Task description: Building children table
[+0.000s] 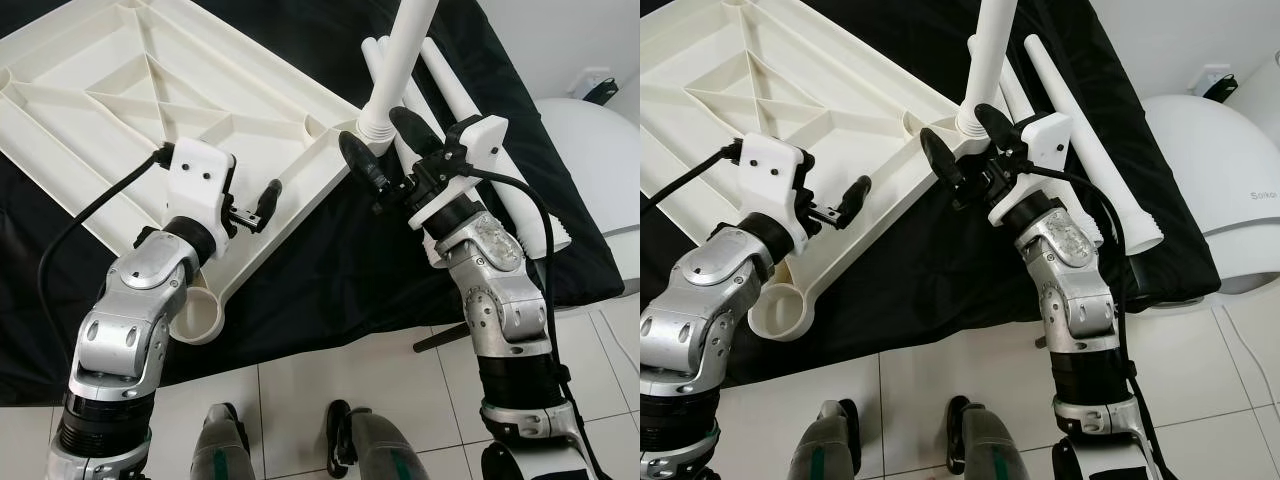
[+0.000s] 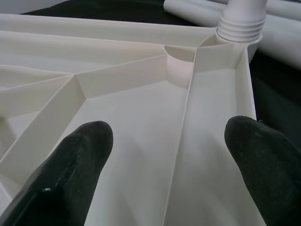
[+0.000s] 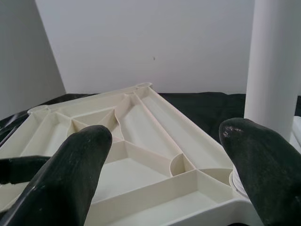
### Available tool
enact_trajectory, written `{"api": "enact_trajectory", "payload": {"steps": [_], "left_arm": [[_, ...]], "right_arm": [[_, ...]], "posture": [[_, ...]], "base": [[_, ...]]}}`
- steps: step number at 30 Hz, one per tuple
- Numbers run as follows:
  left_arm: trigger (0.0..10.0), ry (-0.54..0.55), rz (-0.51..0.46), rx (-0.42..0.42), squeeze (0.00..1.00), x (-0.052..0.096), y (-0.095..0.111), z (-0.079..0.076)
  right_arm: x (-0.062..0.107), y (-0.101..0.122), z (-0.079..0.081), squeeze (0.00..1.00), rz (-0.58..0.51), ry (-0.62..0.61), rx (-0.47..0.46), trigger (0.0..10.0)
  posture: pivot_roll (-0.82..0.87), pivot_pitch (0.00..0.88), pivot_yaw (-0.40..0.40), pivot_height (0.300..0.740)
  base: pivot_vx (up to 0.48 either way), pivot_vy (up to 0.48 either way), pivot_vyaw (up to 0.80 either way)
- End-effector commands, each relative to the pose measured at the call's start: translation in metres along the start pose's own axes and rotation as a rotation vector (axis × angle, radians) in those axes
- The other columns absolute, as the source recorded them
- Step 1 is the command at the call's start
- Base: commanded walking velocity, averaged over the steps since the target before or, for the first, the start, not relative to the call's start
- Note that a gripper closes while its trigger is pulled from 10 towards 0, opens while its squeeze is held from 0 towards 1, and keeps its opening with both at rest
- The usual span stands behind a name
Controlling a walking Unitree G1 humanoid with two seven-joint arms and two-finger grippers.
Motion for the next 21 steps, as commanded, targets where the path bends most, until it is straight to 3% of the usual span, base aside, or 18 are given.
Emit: {"api": "enact_trajectory", "payload": {"steps": [1, 5, 13, 21], "left_arm": [[10.0, -0.139, -0.008, -0.025, 0.0, 0.004, -0.003, -0.018], [10.0, -0.222, -0.029, -0.038, 0.0, 0.009, -0.001, -0.031], [10.0, -0.381, -0.062, -0.048, 0.0, 0.025, 0.002, -0.059], [10.0, -0.468, -0.068, -0.076, 0.0, 0.037, 0.002, -0.073]], "right_arm": [[0.003, 0.004, 0.0, 0.0, -0.012, -0.07, -0.022, 10.0], [0.002, 0.007, -0.004, 0.0, -0.012, -0.133, -0.04, 10.0], [0.002, 0.012, -0.01, 0.0, -0.023, -0.183, 0.032, 10.0], [0.002, 0.012, -0.012, 0.0, -0.011, -0.21, 0.052, 10.0]], "posture": [[0.04, 0.212, -0.039, 0.74], [0.04, 0.213, -0.036, 0.74], [0.04, 0.215, -0.031, 0.74], [0.05, 0.217, -0.034, 0.74]], "base": [[0.0, 0.0, 0.0], [0.0, 0.0, 0.0], [0.0, 0.0, 0.0], [0.0, 0.0, 0.0]]}}
Point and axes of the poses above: a point about 5 cm out from each wrist's last joint towards the gripper, its own x axis pointing back from the gripper into the wrist, its own y axis along the axis of the wrist's last joint, z = x × y, the point moved 6 cm from there along -x, pointing out of the wrist towards the gripper, and after that the axes turned 6 degrees about -x, right-handed, at the moved point
